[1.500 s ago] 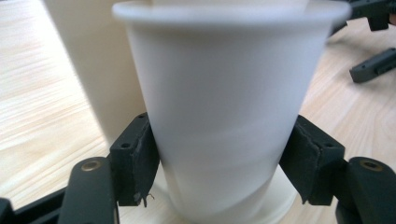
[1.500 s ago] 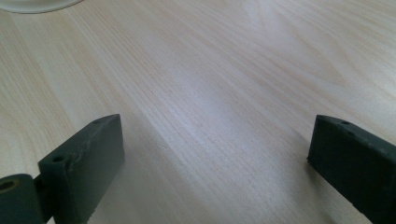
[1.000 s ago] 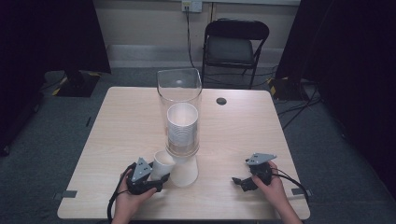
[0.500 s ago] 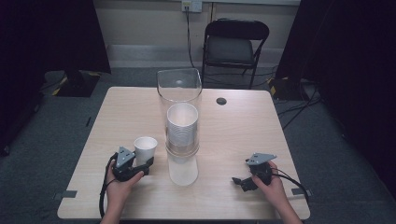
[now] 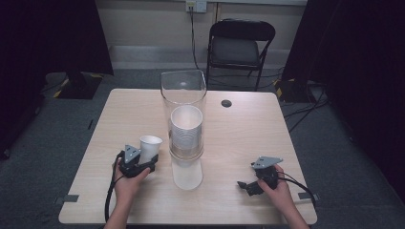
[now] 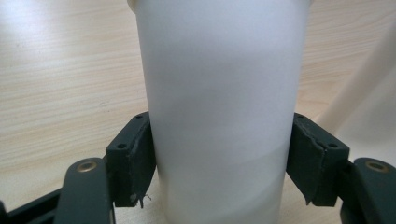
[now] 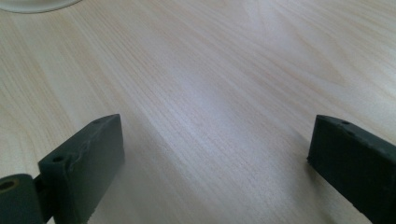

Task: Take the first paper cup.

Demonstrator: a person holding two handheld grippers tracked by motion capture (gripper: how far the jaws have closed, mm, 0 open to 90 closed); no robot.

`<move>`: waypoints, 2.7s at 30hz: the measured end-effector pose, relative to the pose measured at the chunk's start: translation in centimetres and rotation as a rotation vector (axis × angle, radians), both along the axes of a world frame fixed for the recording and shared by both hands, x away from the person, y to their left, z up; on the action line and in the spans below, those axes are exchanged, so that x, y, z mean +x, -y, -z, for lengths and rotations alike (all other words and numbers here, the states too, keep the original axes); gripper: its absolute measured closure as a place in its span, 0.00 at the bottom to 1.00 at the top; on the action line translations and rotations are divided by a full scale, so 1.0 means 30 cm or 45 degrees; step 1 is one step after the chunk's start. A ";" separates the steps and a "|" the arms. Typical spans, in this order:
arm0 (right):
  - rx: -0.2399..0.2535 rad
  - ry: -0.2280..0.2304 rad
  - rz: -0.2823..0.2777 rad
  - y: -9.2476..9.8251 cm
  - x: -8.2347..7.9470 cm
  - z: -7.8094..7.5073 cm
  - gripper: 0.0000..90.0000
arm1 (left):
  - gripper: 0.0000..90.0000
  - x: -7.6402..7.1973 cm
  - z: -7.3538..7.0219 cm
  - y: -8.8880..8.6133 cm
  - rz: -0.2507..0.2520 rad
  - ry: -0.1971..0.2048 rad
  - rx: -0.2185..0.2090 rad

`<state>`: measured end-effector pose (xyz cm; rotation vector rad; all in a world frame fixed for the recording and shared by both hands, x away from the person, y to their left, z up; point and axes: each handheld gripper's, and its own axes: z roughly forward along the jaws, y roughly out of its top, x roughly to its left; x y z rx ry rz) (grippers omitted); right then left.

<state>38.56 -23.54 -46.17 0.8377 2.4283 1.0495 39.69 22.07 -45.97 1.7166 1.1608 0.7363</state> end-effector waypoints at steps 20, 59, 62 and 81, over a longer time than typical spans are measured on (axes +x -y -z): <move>-0.001 0.009 0.013 0.000 -0.009 0.000 0.05 | 0.36 -0.088 -0.051 -0.024 0.210 0.092 -0.031; 0.467 0.016 -0.629 -0.129 -0.161 -0.193 0.55 | 0.35 -0.283 -0.025 0.414 0.830 0.102 0.002; 0.475 -0.004 -0.653 -0.135 -0.159 -0.196 0.62 | 0.35 -0.273 -0.023 0.447 0.853 0.102 0.004; 0.435 0.040 -0.538 -0.083 -0.092 -0.246 0.97 | 0.23 -0.253 -0.029 0.434 0.810 -0.047 0.095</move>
